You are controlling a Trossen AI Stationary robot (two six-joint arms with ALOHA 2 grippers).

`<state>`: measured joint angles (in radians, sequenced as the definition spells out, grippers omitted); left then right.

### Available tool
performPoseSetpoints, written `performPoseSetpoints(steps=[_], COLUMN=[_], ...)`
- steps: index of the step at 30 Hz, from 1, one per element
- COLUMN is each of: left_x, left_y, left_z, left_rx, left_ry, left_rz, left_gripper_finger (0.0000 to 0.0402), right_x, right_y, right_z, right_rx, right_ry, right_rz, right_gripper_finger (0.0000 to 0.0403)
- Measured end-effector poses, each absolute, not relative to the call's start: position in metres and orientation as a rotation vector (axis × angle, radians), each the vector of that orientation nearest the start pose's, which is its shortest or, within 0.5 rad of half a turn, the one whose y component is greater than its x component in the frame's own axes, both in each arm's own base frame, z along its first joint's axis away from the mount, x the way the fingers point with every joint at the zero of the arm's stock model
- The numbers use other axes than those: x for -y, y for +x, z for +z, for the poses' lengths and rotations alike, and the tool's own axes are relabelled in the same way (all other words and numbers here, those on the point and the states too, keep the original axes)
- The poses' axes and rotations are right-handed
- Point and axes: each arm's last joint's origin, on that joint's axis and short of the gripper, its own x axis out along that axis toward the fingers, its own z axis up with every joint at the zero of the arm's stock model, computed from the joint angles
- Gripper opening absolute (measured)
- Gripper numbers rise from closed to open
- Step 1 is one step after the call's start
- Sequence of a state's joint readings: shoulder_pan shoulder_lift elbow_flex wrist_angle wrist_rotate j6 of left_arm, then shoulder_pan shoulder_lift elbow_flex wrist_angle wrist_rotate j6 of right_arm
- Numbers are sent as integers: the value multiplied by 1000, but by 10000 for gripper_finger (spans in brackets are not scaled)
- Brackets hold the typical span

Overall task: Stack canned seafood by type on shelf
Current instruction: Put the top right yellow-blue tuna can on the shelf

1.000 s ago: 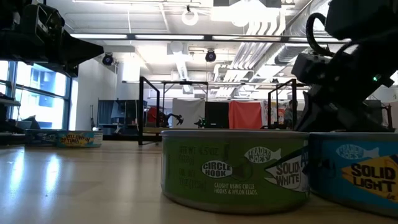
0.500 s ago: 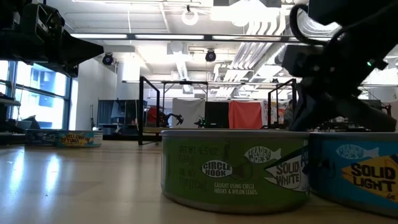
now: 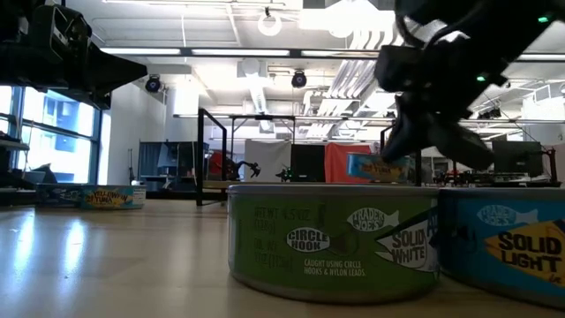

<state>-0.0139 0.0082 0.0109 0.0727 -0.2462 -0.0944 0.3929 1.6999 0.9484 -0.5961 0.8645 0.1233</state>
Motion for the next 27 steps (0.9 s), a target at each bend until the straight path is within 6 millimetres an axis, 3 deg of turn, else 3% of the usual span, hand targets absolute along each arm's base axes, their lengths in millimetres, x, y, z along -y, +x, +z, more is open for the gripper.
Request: performPoseSetpoints(steps=[8,15,21,27], left_x=[-6,-6,-6,-6], left_y=[96,96,96,96], left_z=[174,173,173,173], left_rx=[86,85,85,85], left_ry=[-103,-102,-102,-103], left_rz=[229,229,229,229], left_gripper_finger=[0,0,0,0], right_x=[-40,23,83,126], right_y=[303,320,316,303], right_z=[170,183,186,187], right_rx=[-1128,-1186,-1231,-1275], right_ry=[-673,-545,-403,-383], right_rz=[-536,-511,-489,-538], right_gripper_finger=[0,0,0,0])
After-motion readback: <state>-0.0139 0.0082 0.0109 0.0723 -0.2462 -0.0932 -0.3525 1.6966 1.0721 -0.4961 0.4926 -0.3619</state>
